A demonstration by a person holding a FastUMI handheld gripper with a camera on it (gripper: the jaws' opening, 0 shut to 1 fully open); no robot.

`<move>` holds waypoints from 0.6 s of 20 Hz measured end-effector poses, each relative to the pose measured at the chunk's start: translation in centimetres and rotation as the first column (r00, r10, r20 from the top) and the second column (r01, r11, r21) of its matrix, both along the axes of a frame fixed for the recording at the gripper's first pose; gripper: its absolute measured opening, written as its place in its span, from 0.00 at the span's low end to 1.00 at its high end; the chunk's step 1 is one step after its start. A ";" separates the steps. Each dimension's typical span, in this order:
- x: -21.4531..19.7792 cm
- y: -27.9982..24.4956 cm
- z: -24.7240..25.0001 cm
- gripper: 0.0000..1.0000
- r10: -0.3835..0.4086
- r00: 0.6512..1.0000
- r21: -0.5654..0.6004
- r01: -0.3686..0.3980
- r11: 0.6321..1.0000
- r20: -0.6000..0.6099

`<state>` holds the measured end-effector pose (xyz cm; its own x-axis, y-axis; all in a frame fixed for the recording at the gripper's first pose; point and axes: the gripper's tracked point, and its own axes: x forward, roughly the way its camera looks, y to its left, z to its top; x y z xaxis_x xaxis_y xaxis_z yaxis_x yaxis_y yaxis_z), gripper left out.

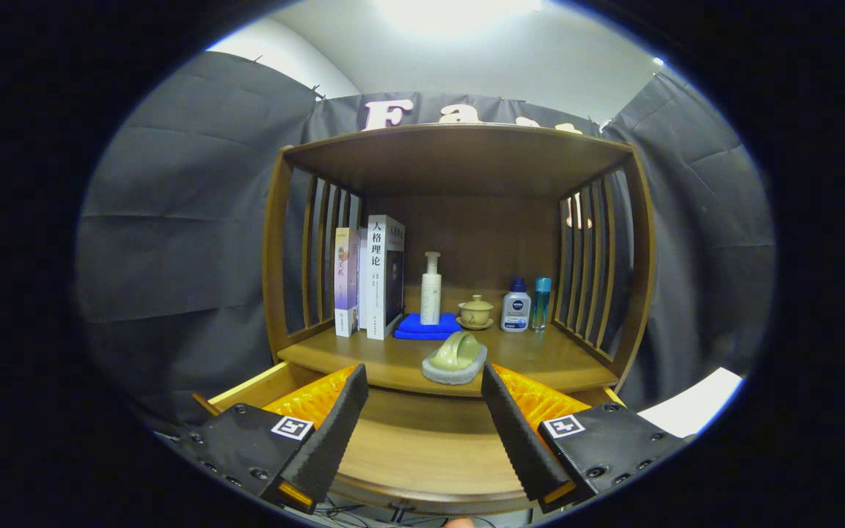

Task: Pull open the drawer, take out the items inside it, and place them on the countertop above the cabinet.

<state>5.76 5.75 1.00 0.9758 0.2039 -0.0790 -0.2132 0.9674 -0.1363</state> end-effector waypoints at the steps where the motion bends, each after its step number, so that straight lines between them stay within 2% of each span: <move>1: -0.7 0.0 -0.3 0.99 0.001 1.000 0.005 -0.001 1.000 0.007; 7: -4.9 -1.6 -2.0 0.99 -0.020 0.998 0.005 0.019 1.000 0.066; 12: -7.4 -1.5 -6.6 0.99 -0.017 1.000 0.033 0.017 0.999 0.003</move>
